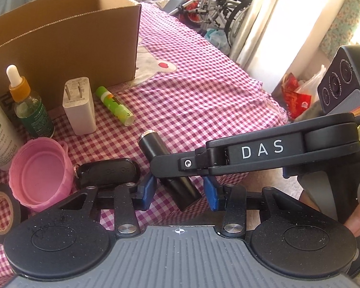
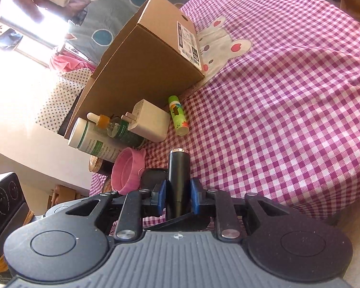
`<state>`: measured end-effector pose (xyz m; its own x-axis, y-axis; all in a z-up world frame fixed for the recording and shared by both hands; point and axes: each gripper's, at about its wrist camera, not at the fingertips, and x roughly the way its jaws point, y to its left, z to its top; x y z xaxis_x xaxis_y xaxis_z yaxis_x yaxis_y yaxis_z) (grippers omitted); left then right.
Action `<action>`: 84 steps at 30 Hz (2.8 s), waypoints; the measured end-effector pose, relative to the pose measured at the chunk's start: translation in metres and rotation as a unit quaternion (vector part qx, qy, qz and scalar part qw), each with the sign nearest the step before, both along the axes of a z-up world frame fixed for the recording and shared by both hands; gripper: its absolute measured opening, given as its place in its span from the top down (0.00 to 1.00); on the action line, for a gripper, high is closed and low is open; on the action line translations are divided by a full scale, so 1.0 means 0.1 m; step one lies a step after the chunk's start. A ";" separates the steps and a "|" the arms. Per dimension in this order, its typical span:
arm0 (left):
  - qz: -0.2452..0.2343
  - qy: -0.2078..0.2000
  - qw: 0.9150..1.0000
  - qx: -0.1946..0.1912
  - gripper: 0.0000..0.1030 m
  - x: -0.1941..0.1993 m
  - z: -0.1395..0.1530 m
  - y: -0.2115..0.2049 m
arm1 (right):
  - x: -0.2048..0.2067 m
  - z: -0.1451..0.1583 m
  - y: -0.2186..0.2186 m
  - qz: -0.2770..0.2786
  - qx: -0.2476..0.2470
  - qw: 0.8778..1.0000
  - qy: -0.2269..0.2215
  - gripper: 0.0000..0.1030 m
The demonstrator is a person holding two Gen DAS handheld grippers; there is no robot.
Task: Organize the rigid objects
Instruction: 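Lift the black cylinder with the right gripper and carry it over the box, then open the right gripper to drop the black cylinder into the box, then move the empty right gripper back down to the green glue stick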
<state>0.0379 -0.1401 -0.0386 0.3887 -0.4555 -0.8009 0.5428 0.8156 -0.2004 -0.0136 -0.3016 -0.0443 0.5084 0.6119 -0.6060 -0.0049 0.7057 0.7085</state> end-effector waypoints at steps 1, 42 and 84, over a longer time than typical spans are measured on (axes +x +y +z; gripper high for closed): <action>0.001 -0.004 1.000 -0.002 0.59 -0.02 0.02 0.01 | -0.01 0.03 0.01 0.000 -0.001 1.000 -0.004 0.77; 0.149 0.016 0.983 0.106 0.58 2.20 0.79 1.32 | 3.08 0.78 1.85 0.138 0.030 0.989 0.053 0.77; 0.107 -0.136 0.984 0.040 0.42 0.56 1.50 1.07 | 0.91 1.16 0.04 0.058 0.117 0.989 -0.069 0.46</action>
<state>0.0936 -0.0333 0.1109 0.6744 -0.2788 -0.6837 0.3807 0.9247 -0.0016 0.0774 -0.2979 0.0715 0.4940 0.7863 -0.3710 -0.1845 0.5118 0.8391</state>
